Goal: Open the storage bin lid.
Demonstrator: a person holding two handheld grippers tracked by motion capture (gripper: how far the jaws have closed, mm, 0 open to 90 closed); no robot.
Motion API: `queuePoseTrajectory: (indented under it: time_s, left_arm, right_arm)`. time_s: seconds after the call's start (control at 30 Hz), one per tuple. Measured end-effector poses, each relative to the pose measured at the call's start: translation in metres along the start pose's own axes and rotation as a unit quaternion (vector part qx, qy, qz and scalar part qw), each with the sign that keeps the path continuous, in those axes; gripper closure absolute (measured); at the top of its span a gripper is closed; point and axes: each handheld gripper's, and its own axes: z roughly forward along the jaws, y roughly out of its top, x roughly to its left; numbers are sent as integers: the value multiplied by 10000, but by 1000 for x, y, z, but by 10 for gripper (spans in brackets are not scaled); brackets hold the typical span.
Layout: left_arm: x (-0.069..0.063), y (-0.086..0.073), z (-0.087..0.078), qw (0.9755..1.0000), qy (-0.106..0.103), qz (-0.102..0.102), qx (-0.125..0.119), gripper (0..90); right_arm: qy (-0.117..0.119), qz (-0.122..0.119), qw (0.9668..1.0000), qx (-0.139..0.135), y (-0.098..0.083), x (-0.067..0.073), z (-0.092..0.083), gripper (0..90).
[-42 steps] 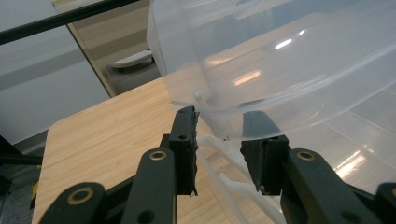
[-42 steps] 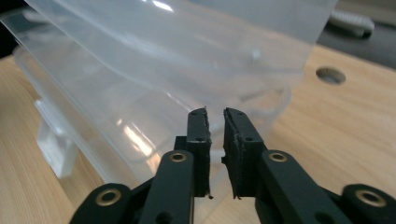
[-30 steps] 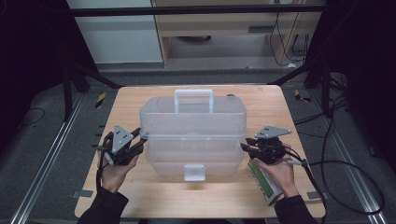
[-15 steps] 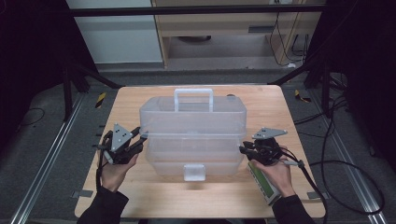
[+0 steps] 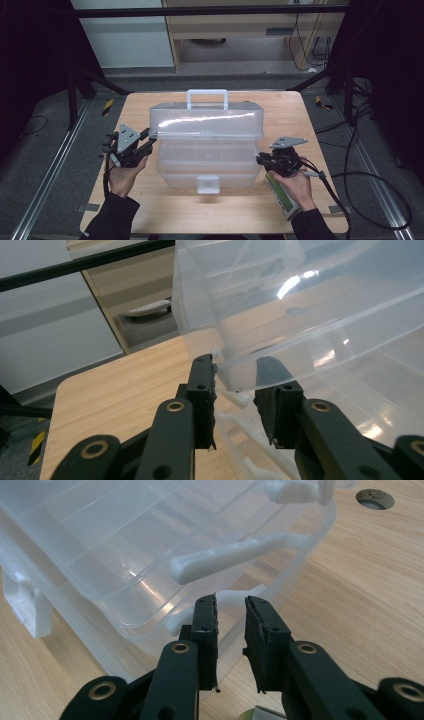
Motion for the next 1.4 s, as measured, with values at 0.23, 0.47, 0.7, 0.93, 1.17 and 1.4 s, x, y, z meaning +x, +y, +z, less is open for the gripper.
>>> queuePoseTrajectory:
  time_s: [0.23, 0.47, 0.7, 0.93, 1.17, 1.4]
  left_arm:
    - [3, 8, 3, 10000, 57, -77, -12, 698]
    - [6, 17, 9, 9997, 150, -163, -53, 707]
    - [9, 21, 15, 9996, 201, -204, -87, 710]
    - [10, 26, 18, 9994, 258, -205, -95, 720]
    - [12, 32, 22, 9992, 319, -204, -127, 719]
    - [14, 39, 27, 9991, 370, -136, -128, 728]
  right_arm:
    - [-4, -9, 10000, 5, 0, 0, 0, 754]
    - [5, 19, 10000, 11, 0, 0, 0, 757]
    - [1, 34, 10000, -10, 0, 0, 0, 758]
    - [-15, 29, 10000, -22, 0, 0, 0, 760]
    - [-17, 23, 10000, -28, 0, 0, -1, 768]
    - [-15, 6, 10000, -31, -1, 1, -1, 770]
